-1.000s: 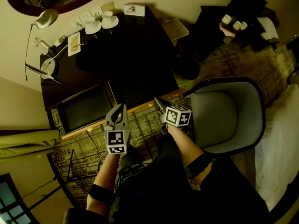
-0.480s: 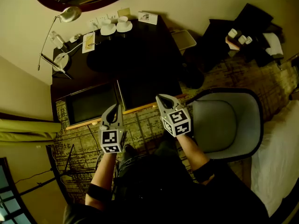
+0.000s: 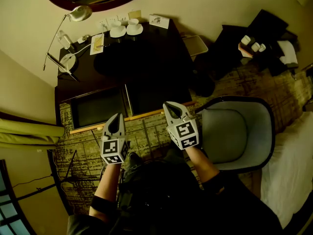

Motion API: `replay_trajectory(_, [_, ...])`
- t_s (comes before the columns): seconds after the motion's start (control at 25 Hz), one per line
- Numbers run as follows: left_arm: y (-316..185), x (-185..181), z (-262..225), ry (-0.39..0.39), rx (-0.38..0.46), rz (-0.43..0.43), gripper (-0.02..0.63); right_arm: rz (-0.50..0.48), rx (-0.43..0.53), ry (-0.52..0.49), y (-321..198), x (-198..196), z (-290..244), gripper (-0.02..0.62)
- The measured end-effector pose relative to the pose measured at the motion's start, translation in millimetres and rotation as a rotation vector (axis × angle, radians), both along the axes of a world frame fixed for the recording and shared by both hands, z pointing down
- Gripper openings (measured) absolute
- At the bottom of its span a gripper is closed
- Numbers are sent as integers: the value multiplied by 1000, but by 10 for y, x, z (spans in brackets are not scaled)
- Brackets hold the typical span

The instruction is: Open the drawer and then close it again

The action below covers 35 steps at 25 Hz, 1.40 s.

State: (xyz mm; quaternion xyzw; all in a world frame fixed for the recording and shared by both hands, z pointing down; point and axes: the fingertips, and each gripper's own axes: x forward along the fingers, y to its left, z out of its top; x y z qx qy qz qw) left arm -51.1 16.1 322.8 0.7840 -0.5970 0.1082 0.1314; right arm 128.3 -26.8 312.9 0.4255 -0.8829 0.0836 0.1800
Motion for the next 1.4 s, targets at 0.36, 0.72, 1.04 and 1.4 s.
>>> replay_trajectory(0.36, [15, 59, -5, -31, 16, 44, 5, 11, -20, -6, 3, -10, 69, 0])
replay_trajectory(0.72, [-64, 204, 52, -77, 17, 98, 5, 107, -112, -90, -82, 175, 347, 0])
replay_trajectory(1.04, [-230, 502, 233, -126, -8, 182, 5, 328, -336, -225, -54, 844, 1323, 0])
replay_trajectory(1.4, [-447, 1117, 765, -174, -61, 270, 5, 391, -523, -244, 109, 1228, 2698, 0])
